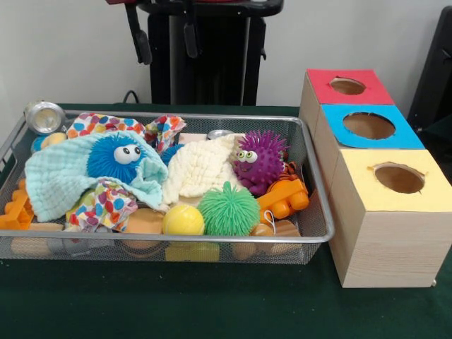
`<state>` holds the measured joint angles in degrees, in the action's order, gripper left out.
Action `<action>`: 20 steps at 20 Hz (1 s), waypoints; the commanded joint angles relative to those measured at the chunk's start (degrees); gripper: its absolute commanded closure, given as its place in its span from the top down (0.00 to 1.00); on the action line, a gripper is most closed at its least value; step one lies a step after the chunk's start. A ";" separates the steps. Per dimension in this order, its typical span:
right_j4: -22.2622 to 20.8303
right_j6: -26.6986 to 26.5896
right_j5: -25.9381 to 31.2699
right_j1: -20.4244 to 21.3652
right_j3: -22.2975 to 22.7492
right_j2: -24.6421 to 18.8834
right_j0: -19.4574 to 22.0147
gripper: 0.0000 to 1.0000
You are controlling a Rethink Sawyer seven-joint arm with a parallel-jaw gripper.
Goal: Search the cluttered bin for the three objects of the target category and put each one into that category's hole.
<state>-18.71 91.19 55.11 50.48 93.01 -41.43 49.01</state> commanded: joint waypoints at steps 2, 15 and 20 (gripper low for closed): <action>-9.85 5.48 8.00 1.80 -5.61 8.69 -8.05 1.00; -5.15 2.25 -7.80 -3.19 5.66 10.81 -1.49 1.00; -0.06 -0.84 -8.25 -5.10 8.75 7.54 3.41 1.00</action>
<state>-21.82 91.19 48.81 49.74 93.52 -34.21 47.39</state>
